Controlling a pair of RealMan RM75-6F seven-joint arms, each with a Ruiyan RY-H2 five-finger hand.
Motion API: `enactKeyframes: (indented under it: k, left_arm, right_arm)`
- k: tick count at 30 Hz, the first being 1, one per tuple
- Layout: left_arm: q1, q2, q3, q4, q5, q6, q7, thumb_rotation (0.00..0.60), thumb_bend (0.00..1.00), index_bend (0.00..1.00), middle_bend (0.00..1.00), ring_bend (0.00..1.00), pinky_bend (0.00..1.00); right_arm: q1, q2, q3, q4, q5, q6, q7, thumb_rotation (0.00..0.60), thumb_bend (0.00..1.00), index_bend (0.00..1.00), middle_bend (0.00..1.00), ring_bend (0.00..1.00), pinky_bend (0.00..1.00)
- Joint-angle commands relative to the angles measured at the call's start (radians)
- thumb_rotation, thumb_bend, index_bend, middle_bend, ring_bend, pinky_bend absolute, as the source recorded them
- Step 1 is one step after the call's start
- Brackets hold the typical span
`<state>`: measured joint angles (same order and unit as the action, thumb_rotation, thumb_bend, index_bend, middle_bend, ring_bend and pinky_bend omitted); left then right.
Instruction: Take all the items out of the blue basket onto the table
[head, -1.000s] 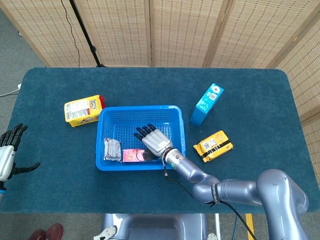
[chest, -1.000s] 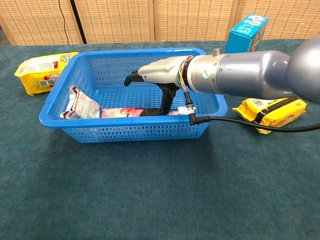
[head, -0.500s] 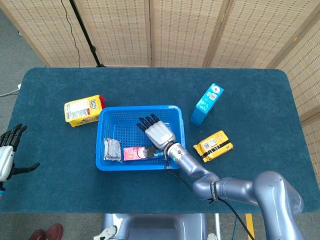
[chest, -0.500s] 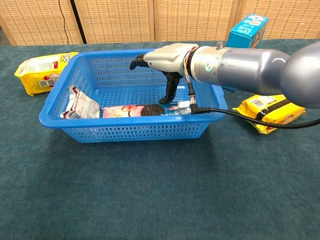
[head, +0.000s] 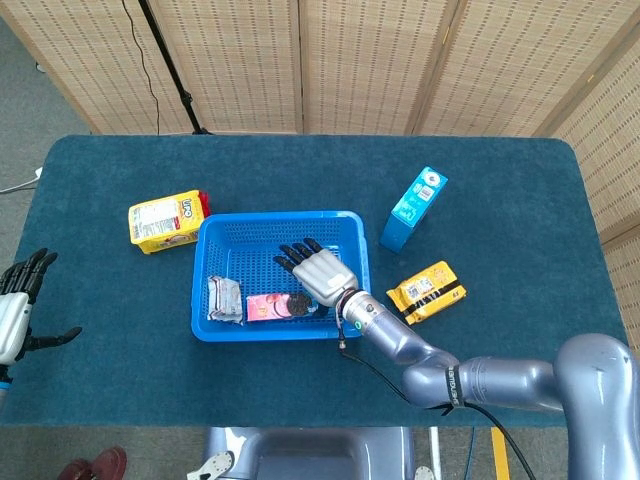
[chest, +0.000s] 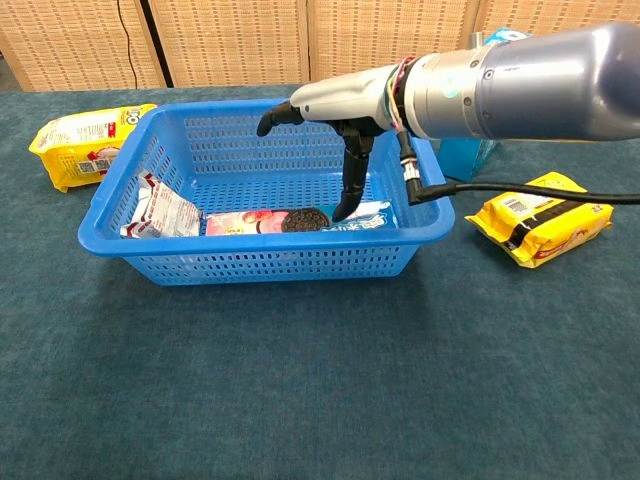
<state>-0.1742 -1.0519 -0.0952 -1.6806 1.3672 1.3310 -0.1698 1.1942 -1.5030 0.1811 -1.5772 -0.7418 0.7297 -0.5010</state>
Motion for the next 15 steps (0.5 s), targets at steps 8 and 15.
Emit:
enactKeyframes:
  k: [8, 15]
  left_arm:
    - [-0.001, 0.003, 0.0, 0.005, -0.003, -0.004, -0.012, 0.6, 0.01, 0.0, 0.0, 0.0, 0.0]
    - [-0.004, 0.003, -0.003, 0.01, -0.009, -0.012, -0.017, 0.6, 0.01, 0.0, 0.0, 0.0, 0.0]
  right_arm:
    - [0.067, -0.078, -0.06, 0.077, 0.123, -0.016, -0.069, 0.6, 0.0, 0.0, 0.0, 0.0, 0.0]
    - [0.078, -0.122, -0.081, 0.138, 0.139, -0.02, -0.071, 0.6, 0.0, 0.0, 0.0, 0.0, 0.03]
